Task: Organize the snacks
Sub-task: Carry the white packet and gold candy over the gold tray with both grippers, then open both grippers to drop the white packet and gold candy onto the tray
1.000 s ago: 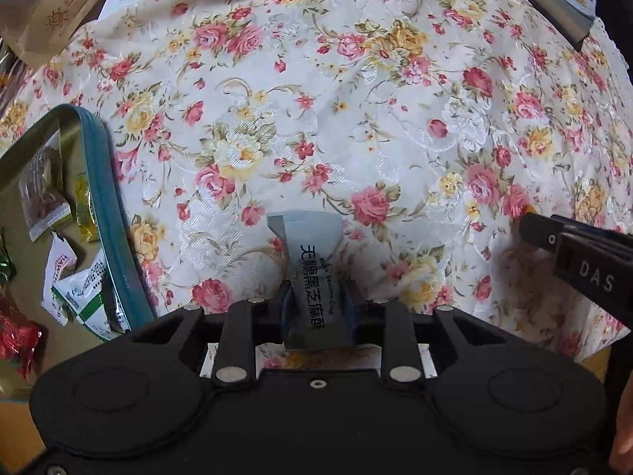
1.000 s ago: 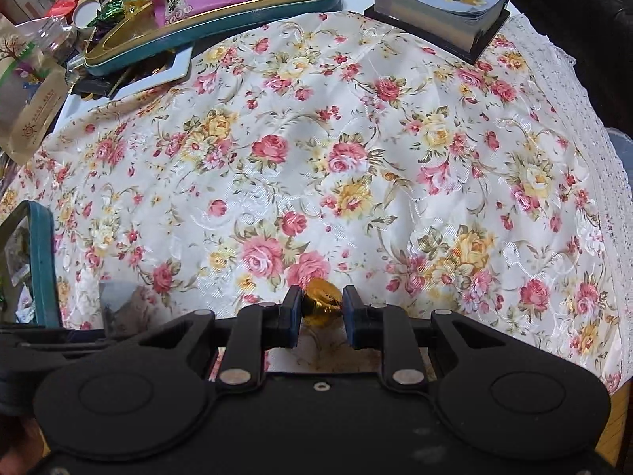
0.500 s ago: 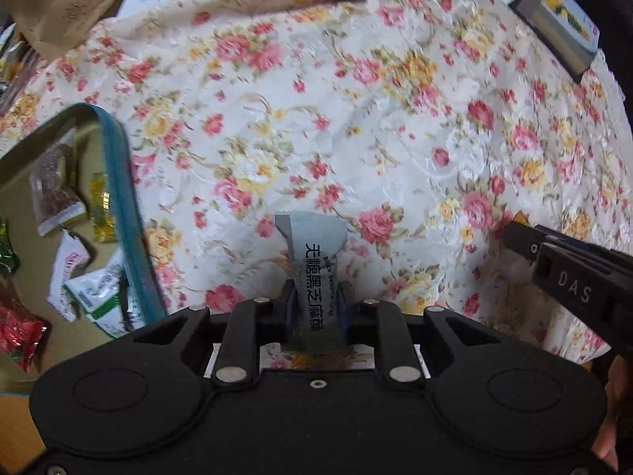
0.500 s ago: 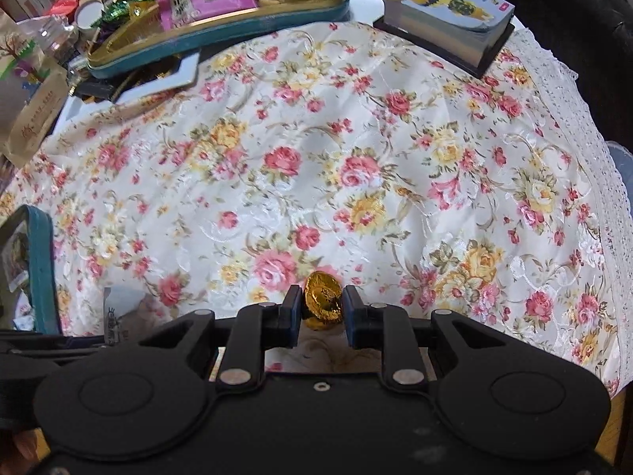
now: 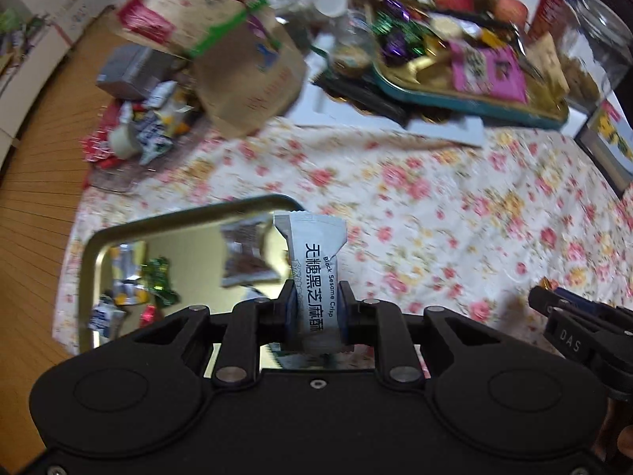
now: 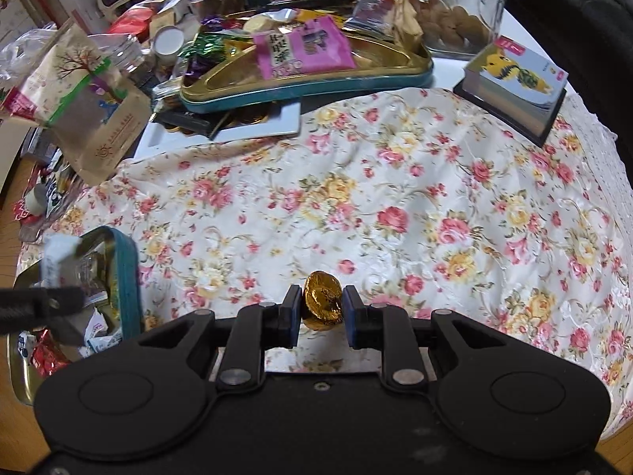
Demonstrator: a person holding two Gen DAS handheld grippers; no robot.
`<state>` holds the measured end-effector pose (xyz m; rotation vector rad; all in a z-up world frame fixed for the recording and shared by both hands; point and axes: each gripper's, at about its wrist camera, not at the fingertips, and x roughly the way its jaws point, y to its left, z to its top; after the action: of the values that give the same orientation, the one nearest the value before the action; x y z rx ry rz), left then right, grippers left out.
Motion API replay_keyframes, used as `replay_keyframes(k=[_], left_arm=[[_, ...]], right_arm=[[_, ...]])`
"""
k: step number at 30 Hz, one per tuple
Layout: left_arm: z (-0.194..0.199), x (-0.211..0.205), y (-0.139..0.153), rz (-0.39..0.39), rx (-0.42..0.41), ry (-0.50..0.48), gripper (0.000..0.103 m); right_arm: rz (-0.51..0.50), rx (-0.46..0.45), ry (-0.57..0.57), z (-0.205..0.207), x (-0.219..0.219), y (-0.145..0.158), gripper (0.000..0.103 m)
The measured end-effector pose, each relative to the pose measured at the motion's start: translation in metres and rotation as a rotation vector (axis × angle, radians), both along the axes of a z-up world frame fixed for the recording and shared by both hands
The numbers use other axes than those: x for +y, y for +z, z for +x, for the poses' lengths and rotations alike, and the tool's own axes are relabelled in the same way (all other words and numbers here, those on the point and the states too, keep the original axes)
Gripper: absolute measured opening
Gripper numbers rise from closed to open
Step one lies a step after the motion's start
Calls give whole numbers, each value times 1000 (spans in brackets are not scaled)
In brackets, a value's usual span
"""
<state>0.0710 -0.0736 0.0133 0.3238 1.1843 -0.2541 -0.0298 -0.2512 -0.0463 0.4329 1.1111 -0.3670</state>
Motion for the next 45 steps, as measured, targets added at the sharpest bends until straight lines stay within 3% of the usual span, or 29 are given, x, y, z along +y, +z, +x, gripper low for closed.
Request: replay_keyframes(k=[5, 11, 23, 34, 39, 45], left_arm=[[1, 38, 16, 27, -63, 50, 27], [2, 78, 15, 67, -124, 118, 27], [29, 142, -13, -21, 67, 278, 27], [46, 173, 0, -120, 56, 334, 28], [47, 176, -1, -152, 65, 342, 38], [50, 180, -7, -91, 72, 406, 39]], right_arm=[[-12, 11, 23, 3, 9, -2, 24], [-18, 10, 46, 8, 21, -3, 24], [-37, -39, 164, 39, 82, 14, 24], [66, -155, 307, 58, 141, 43, 24], [126, -184, 378, 64, 166, 51, 24], [148, -201, 454, 65, 185, 55, 24]])
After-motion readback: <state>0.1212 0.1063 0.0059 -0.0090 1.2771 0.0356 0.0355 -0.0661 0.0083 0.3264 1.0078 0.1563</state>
